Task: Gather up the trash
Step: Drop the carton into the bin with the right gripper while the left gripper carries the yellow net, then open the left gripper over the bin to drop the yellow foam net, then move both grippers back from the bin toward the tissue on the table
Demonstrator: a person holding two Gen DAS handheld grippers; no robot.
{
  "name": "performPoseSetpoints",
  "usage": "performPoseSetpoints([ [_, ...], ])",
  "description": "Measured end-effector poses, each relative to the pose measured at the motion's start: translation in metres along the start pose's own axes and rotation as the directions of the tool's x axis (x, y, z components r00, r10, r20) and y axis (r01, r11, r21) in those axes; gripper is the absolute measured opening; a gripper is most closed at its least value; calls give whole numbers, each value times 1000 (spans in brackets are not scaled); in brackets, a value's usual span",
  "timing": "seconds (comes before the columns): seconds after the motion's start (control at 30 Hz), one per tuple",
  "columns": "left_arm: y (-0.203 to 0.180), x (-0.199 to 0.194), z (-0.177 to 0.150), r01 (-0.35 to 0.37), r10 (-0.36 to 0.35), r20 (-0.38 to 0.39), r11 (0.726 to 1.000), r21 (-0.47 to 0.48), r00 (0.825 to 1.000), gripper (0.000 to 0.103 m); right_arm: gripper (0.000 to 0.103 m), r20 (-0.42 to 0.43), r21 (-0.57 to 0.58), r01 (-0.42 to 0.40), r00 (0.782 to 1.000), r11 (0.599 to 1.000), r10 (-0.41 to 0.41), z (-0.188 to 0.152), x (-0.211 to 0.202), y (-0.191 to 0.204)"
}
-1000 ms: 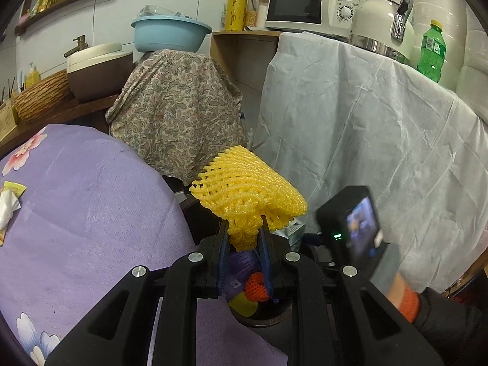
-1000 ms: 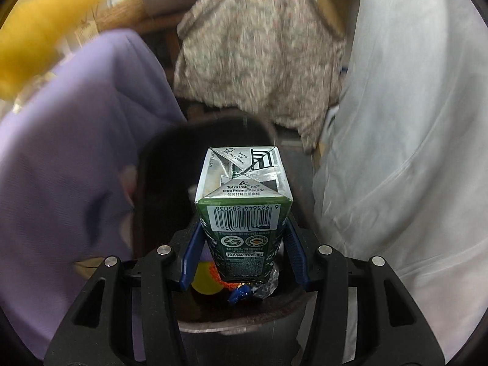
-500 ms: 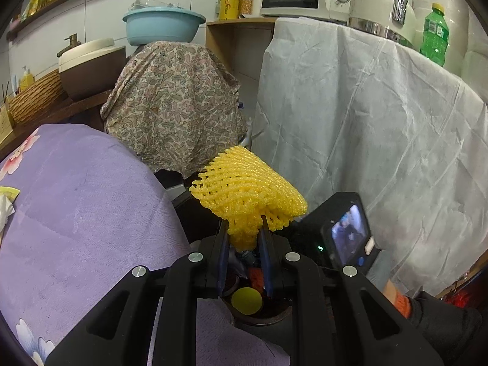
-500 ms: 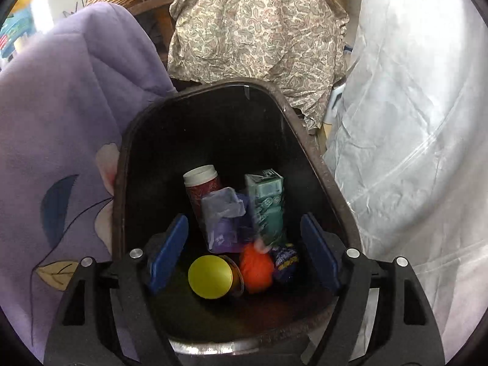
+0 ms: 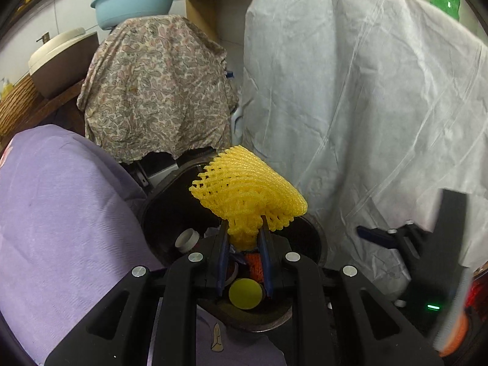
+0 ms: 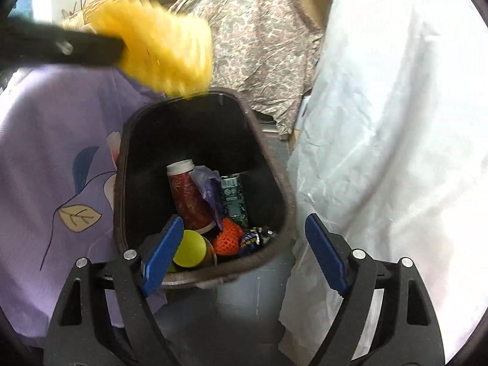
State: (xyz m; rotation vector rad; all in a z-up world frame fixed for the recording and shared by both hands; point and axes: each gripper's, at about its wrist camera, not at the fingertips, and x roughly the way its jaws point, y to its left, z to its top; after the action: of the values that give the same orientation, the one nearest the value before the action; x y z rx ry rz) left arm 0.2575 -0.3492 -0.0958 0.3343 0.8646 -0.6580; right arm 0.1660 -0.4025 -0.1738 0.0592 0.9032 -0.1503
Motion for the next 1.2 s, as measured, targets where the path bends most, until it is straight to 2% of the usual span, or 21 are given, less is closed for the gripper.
performPoseSetpoints([
  [0.1, -4, 9, 1, 4, -3, -31, 1000, 13, 1000, 20, 83, 7, 15, -1, 1000, 1000, 1, -4, -11, -5],
  [0.17, -6, 15, 0, -2, 3, -53, 1000, 15, 999, 26, 83, 11, 17, 8, 1000, 1000, -9, -6, -17, -7],
  [0.23, -7, 17, 0, -25, 27, -65, 999, 22, 998, 47, 83, 14, 24, 9, 1000, 1000, -9, -7, -20, -7],
  [0.27, -7, 17, 1, -34, 36, -59, 999, 24, 998, 54, 83, 17, 30, 7, 1000, 1000, -8, -7, -22, -8],
  [0.3, -6, 13, 1, -42, 43, -41, 999, 22, 998, 66, 83, 19, 33, 7, 1000, 999, -8, -8, -24, -8],
  [0.33, -5, 10, 1, -46, 46, -25, 999, 19, 999, 74, 83, 21, 36, 9, 1000, 999, -9, -9, -25, -8],
  [0.37, -5, 9, 1, -50, 50, -17, 999, 18, 999, 77, 83, 23, 38, 10, 1000, 999, -11, -9, -26, -8],
  [0.53, -1, -3, 2, -29, 29, 12, 1000, 9, 1000, 82, 83, 34, 39, 9, 999, 999, -11, -9, -30, -7],
  [0.77, 11, -49, -3, -10, 15, 125, 999, -40, 992, 94, 83, 64, 41, 3, 998, 999, -6, -4, -43, -5],
  [1.0, 43, -92, -22, -49, 62, 193, 996, -75, 979, 97, 83, 128, 8, -48, 991, 999, 47, 15, -65, 10],
  [1.1, 68, -110, -34, -72, 95, 206, 991, -117, 974, 97, 85, 161, -25, -95, 982, 995, 98, 26, -74, 24],
  [1.2, 101, -129, -49, -112, 153, 231, 977, -182, 961, 97, 86, 172, -66, -163, 970, 984, 172, 40, -79, 43],
])
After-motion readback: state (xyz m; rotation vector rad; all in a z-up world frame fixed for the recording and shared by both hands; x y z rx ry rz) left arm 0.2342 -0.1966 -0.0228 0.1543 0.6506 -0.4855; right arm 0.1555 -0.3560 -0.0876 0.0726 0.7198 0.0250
